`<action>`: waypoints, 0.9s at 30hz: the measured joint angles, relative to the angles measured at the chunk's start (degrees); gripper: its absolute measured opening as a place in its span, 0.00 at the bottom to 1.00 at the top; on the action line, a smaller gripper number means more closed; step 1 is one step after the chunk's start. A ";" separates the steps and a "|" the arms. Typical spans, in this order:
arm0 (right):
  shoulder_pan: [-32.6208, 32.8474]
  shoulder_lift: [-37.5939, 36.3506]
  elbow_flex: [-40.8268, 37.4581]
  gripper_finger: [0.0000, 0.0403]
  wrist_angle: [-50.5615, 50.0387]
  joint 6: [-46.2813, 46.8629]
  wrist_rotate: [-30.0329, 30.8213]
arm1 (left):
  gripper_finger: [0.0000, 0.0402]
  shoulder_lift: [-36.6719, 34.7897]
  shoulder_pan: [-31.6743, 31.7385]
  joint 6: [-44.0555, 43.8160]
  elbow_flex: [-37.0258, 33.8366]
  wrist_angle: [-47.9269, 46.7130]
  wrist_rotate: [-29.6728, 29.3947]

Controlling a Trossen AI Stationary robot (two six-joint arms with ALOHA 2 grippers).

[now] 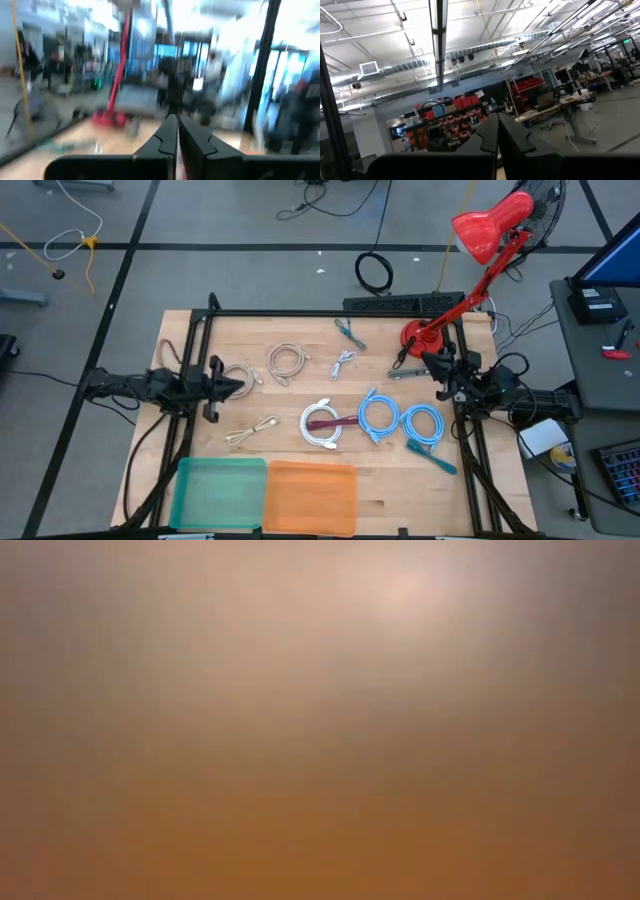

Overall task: Pick & Place USB Port
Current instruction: Put the left blue charger cable into the orange bin

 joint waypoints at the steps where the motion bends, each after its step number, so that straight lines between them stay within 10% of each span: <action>1: 0.00 0.00 0.00 0.00 -0.04 -0.52 0.01 | 0.05 -0.02 0.00 -1.78 0.02 3.68 0.43; 7: 0.00 0.26 0.00 0.00 -0.23 -2.17 0.13 | 0.05 0.04 0.15 -3.33 1.60 17.81 10.41; 16: 0.00 3.68 0.00 0.00 0.29 -2.31 2.94 | 0.05 13.51 0.26 6.44 24.95 -4.71 4.96; 27: -0.12 14.11 1.16 0.08 -0.81 -2.76 10.68 | 0.05 40.77 4.58 1.85 35.78 -28.69 -29.86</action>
